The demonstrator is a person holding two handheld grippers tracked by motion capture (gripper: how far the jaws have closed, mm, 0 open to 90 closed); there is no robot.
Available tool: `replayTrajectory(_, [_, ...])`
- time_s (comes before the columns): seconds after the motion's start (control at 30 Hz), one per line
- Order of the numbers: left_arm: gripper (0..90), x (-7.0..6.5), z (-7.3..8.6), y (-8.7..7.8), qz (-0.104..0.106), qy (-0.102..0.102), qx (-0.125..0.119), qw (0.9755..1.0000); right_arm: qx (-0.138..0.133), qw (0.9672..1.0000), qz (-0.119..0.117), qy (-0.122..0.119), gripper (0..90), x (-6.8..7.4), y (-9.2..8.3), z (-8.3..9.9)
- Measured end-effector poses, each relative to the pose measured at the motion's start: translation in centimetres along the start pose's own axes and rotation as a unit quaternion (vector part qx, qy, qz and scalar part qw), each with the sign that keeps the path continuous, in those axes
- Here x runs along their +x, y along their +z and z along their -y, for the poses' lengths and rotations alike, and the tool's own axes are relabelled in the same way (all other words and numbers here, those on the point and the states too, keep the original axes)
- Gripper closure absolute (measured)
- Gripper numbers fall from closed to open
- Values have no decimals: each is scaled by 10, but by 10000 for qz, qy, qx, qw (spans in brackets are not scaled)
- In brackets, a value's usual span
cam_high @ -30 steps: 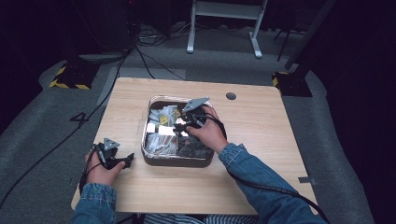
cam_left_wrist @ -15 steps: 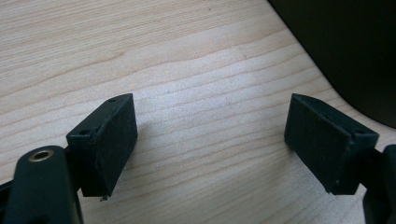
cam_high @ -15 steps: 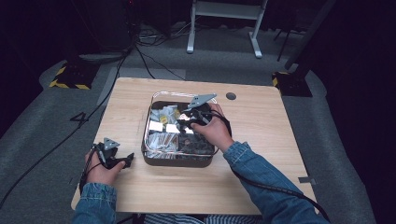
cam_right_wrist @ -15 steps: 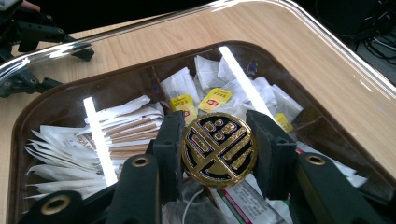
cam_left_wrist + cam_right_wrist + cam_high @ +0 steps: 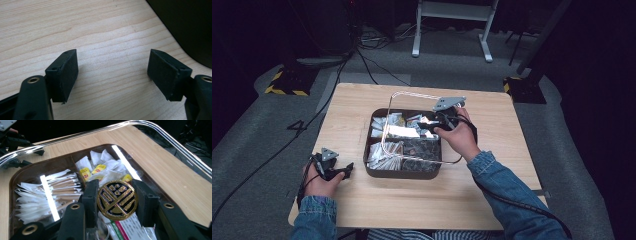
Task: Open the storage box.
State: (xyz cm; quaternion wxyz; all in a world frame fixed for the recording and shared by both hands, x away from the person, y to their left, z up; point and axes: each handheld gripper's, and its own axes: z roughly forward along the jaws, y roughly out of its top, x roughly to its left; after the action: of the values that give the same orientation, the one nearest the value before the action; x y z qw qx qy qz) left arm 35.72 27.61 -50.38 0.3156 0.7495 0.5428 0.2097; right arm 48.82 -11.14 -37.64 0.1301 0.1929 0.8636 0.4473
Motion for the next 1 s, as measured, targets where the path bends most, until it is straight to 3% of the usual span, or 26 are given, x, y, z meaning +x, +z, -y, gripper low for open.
replayTrajectory(0.37, [297, -1, -4, -4, 24, 18, 50, 10000, -15, 9999, 94, -76, 593, -16, -41, 7])
replayTrajectory(1.0, [307, -4, -6, -9, 26, -6, -79, 10000, 51, 9995, 293, 127, 593, -45, -82, 39])
